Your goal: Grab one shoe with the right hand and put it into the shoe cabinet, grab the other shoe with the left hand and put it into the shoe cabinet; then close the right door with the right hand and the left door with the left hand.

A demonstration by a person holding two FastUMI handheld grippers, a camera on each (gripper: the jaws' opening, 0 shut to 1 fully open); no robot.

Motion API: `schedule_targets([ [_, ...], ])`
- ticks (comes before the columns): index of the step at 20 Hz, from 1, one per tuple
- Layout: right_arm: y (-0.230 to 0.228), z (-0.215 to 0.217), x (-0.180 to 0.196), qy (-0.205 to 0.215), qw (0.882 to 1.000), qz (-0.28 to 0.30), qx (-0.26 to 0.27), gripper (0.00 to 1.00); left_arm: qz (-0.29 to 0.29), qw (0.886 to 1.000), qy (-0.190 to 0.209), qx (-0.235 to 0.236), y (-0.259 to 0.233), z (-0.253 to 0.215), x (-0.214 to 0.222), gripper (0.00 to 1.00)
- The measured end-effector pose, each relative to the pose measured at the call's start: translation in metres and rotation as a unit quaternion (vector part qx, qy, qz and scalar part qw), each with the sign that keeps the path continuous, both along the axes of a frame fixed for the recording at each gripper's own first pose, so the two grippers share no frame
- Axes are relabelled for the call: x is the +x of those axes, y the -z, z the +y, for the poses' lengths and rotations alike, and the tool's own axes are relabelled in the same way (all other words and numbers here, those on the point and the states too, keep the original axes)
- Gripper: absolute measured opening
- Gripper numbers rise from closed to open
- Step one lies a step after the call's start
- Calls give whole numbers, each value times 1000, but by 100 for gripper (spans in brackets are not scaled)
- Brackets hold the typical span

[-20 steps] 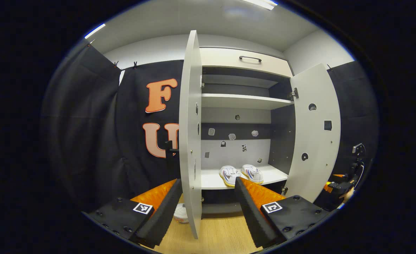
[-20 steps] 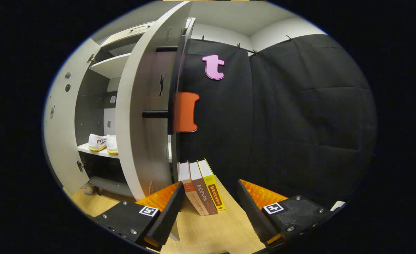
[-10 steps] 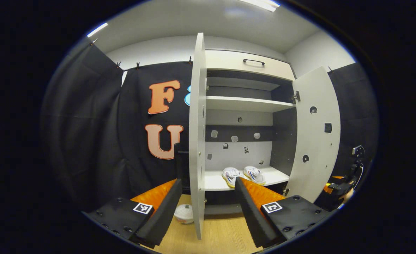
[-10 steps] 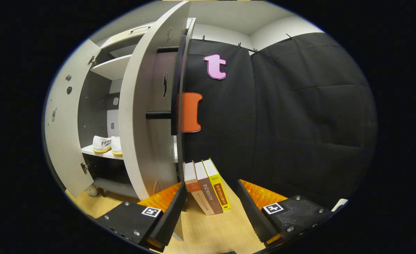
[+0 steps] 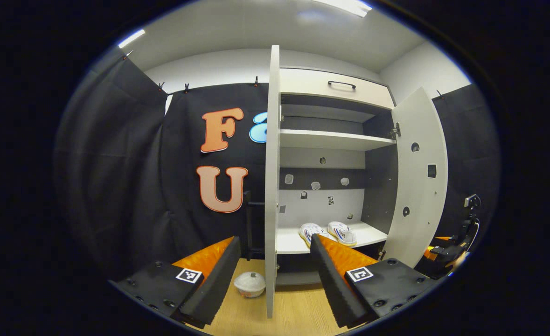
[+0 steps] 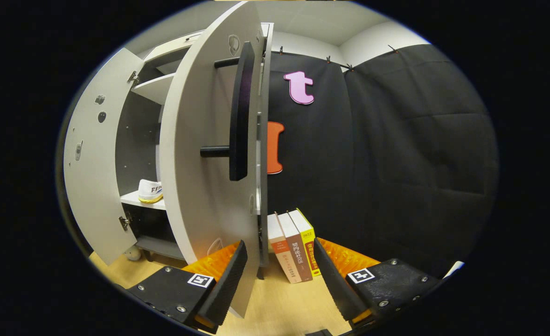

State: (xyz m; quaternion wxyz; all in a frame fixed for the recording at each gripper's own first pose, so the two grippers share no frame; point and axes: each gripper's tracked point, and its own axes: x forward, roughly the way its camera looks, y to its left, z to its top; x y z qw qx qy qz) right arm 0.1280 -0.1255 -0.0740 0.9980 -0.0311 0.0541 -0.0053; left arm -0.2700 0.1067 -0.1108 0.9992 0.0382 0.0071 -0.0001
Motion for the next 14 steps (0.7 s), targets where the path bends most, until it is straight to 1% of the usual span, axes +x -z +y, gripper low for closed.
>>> schedule_targets([
  [7, 5, 41, 12, -32, 999, -2, 3, 89, 0, 1000, -24, -3, 1, 28, -6, 97],
  [14, 8, 70, 25, -55, 998, -1, 17, 89, -4, 999, -35, -5, -1, 41, -8, 96],
])
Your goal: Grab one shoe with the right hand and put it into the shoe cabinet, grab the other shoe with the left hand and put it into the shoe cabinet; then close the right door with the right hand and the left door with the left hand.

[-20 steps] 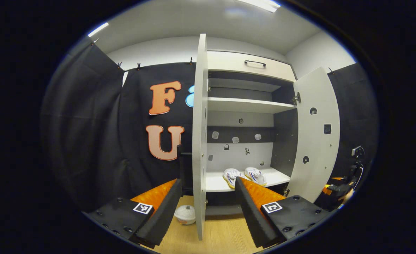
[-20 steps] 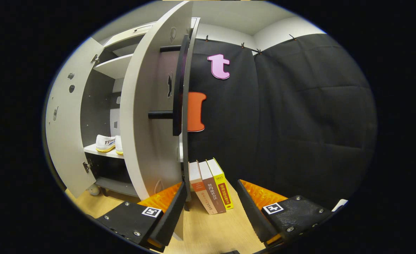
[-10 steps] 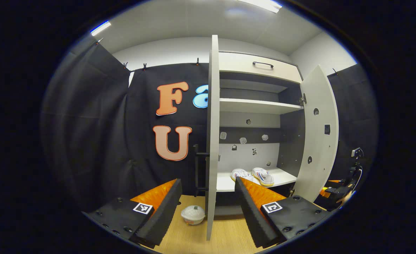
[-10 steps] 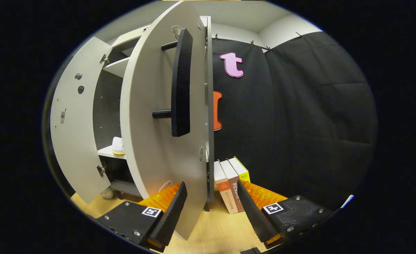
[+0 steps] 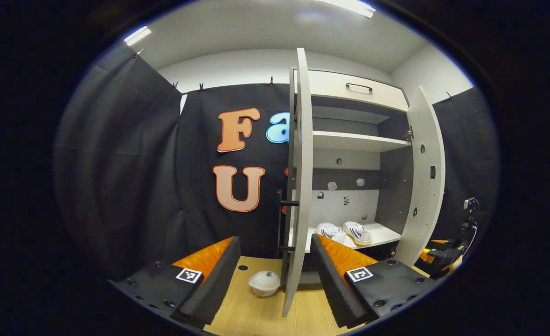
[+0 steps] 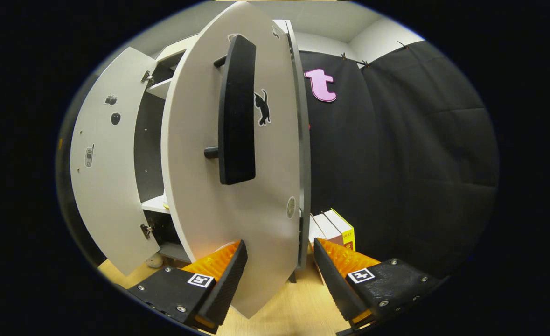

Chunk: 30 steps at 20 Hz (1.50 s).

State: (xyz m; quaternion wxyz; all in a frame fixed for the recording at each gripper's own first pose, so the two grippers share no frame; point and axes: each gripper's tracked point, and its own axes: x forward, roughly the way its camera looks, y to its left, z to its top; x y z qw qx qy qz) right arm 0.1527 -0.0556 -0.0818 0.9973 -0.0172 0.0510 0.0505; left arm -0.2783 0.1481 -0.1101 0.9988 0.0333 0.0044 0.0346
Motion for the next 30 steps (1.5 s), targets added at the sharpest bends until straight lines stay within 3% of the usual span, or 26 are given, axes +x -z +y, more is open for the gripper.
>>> schedule_targets([
  [10, 5, 78, 50, -50, 999, 9, 5, 91, 9, 999, -31, -5, 7, 36, -4, 98],
  [17, 5, 90, 67, -47, 999, 15, 14, 90, 25, 998, -53, -16, 22, 70, -2, 96],
  [30, 4, 113, 106, -16, 1000, 13, -12, 90, 85, 996, -27, -3, 116, 80, 65, 97],
])
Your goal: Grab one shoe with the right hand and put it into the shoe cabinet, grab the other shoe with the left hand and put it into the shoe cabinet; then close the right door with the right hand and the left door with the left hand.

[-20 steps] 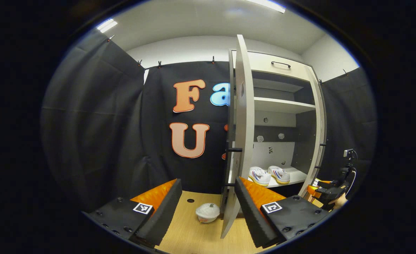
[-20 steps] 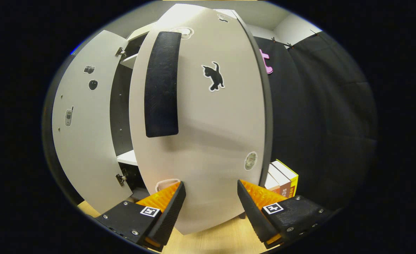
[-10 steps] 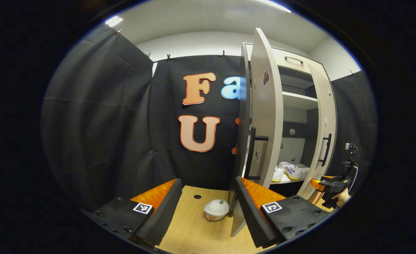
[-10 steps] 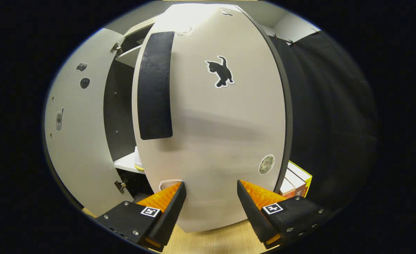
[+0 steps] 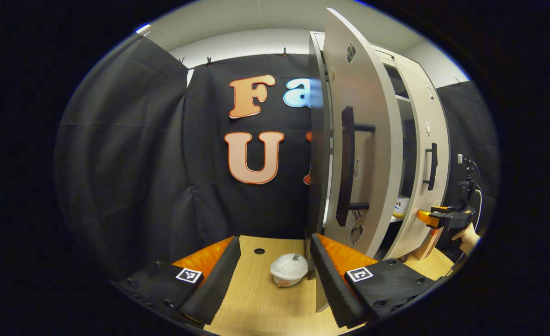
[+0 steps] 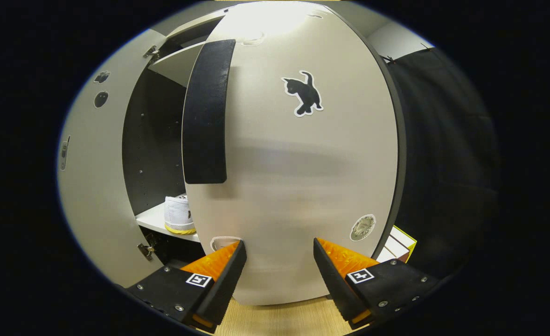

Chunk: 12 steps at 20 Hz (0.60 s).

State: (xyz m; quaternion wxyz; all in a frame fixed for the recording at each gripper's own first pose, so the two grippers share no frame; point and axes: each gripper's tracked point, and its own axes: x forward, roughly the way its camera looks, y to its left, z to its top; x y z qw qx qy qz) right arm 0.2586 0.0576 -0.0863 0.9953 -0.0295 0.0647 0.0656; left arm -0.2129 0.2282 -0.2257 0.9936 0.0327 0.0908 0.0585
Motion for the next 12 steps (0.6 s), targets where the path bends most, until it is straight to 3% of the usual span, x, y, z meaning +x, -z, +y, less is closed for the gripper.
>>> schedule_targets([
  [12, -13, -6, -4, 19, 1000, -7, 7, 92, 41, 998, 41, -20, 50, -27, 41, 97],
])
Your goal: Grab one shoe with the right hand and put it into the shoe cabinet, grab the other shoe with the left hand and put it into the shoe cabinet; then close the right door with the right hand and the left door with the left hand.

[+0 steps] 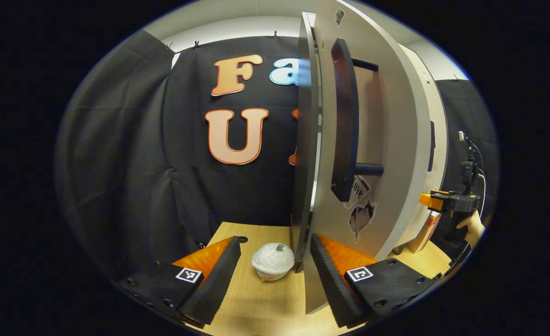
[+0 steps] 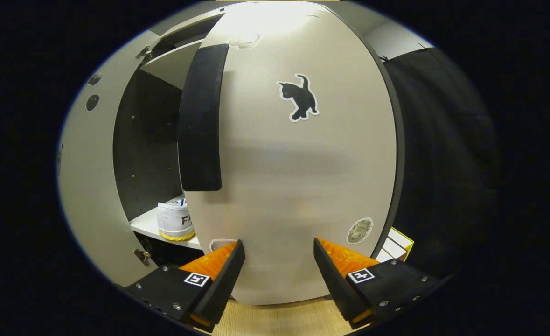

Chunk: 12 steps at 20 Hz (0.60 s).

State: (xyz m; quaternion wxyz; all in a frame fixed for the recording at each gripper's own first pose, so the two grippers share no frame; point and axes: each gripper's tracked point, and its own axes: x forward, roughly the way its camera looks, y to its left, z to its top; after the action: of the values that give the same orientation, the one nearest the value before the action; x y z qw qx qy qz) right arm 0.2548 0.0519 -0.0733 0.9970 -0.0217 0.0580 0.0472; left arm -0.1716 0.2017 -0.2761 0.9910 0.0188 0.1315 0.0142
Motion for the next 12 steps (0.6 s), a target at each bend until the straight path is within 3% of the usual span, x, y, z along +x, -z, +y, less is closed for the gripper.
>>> schedule_targets([
  [12, -58, -39, -61, 13, 998, -53, -38, 92, 0, 1000, 3, -5, -1, -22, -16, 98],
])
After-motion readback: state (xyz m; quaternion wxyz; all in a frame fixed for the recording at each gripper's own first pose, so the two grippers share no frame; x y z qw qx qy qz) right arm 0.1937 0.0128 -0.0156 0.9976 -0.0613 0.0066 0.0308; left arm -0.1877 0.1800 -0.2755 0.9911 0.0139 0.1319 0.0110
